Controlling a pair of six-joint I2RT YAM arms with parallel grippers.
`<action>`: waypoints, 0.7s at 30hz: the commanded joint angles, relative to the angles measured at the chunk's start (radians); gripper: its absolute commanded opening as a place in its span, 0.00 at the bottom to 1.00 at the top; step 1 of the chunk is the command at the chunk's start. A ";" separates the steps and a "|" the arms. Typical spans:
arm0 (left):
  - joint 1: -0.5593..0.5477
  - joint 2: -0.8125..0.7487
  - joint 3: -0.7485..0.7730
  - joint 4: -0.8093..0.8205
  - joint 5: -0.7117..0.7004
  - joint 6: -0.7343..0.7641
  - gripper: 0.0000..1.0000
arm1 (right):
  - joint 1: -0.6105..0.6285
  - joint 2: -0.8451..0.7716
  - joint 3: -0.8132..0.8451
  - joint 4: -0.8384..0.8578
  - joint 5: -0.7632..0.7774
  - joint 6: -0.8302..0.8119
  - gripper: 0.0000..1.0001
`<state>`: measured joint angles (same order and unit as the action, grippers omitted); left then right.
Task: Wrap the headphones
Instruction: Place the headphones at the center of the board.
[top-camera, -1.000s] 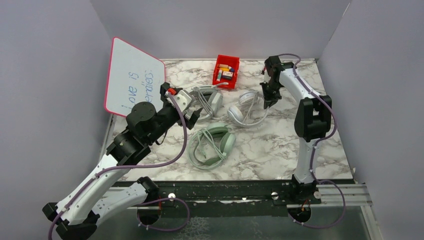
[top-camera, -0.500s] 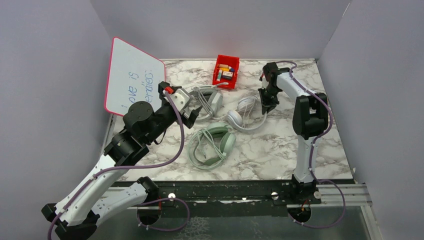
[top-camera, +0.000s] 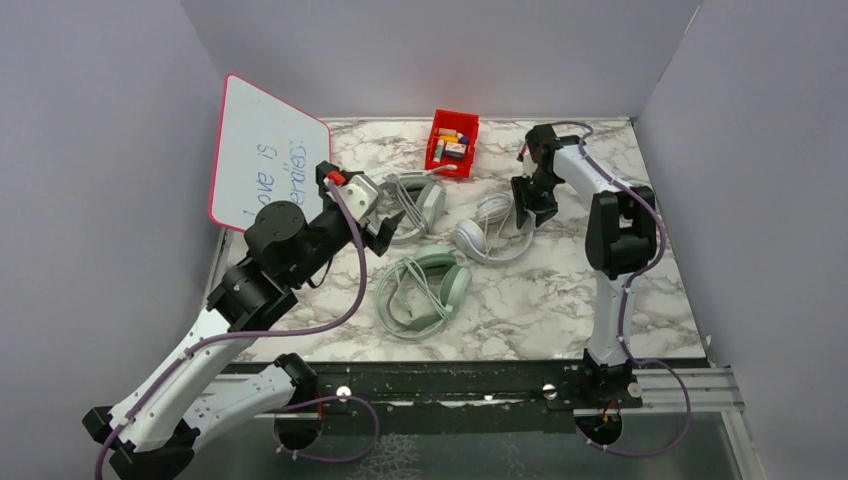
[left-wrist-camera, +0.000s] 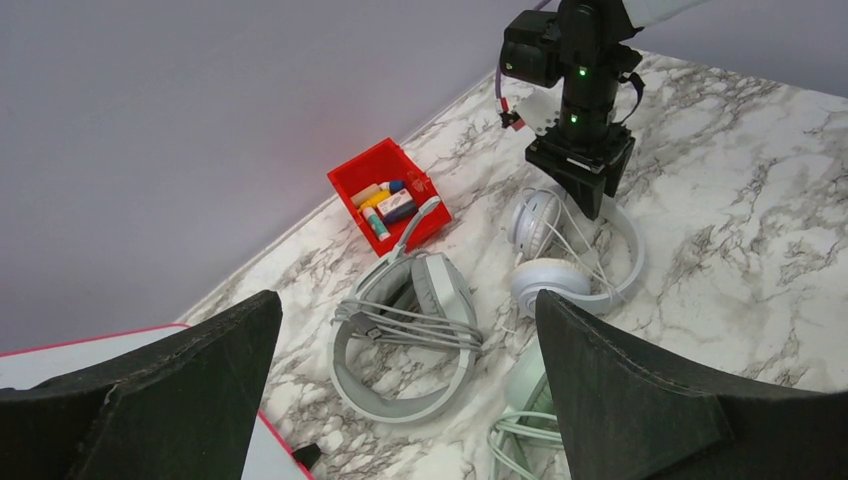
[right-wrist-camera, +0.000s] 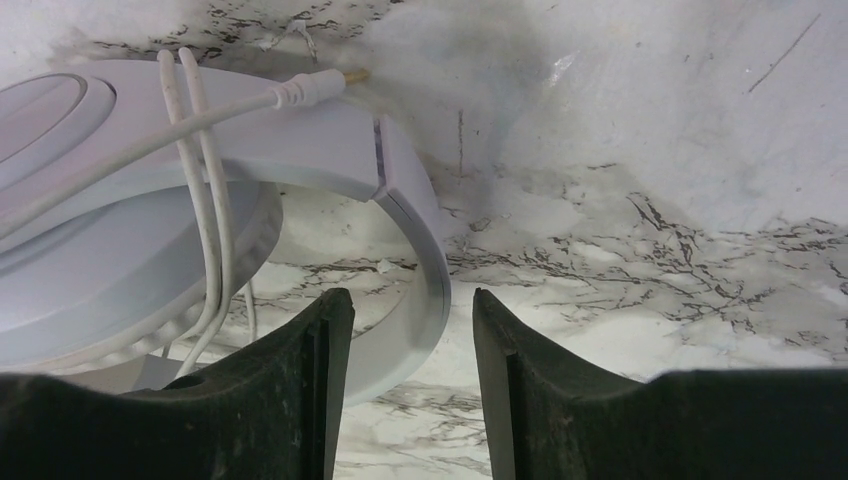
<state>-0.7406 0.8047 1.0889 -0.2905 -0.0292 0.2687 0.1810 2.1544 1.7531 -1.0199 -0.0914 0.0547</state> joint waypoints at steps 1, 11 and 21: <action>0.004 0.007 0.037 -0.006 0.028 -0.021 0.96 | -0.007 -0.070 0.038 -0.036 0.047 0.009 0.53; 0.004 0.006 0.046 -0.007 0.028 -0.027 0.96 | -0.007 -0.242 0.051 0.074 -0.065 0.109 0.59; 0.003 -0.002 0.054 -0.013 0.052 -0.031 0.96 | 0.034 -0.255 -0.037 0.231 -0.317 0.216 0.59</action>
<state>-0.7406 0.8185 1.1061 -0.3027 -0.0055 0.2485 0.1844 1.9255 1.7790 -0.8822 -0.2848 0.2054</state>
